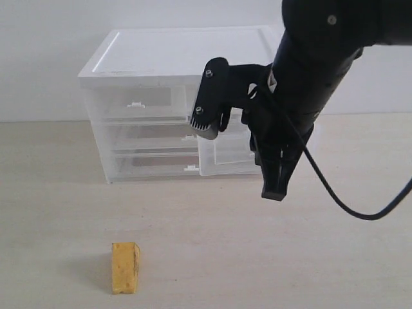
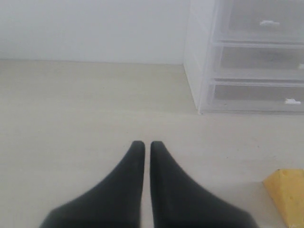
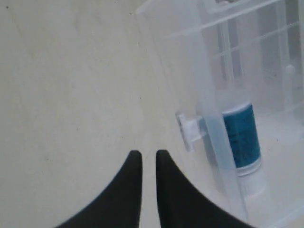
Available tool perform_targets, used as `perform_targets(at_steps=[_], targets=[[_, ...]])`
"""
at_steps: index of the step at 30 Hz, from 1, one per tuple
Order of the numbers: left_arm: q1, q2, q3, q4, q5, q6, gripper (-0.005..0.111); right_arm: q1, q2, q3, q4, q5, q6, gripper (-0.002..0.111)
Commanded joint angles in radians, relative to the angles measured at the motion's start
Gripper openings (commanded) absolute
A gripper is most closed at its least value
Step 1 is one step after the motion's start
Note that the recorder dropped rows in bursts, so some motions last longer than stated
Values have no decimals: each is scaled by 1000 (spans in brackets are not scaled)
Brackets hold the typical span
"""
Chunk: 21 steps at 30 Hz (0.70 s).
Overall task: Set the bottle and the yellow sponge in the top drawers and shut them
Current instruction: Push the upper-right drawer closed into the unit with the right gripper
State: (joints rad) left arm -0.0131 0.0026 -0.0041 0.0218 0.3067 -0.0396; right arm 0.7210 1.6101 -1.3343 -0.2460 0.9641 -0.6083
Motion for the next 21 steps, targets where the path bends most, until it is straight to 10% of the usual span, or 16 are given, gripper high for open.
perform_targets(at_steps=[1,21], targets=[[4,-3,4,-6,1,6,4,-2,61,-3,-69,-89,35,8],[4,-3,4,-6,1,6,4,-4,102,-5,-586,-337,519,0]])
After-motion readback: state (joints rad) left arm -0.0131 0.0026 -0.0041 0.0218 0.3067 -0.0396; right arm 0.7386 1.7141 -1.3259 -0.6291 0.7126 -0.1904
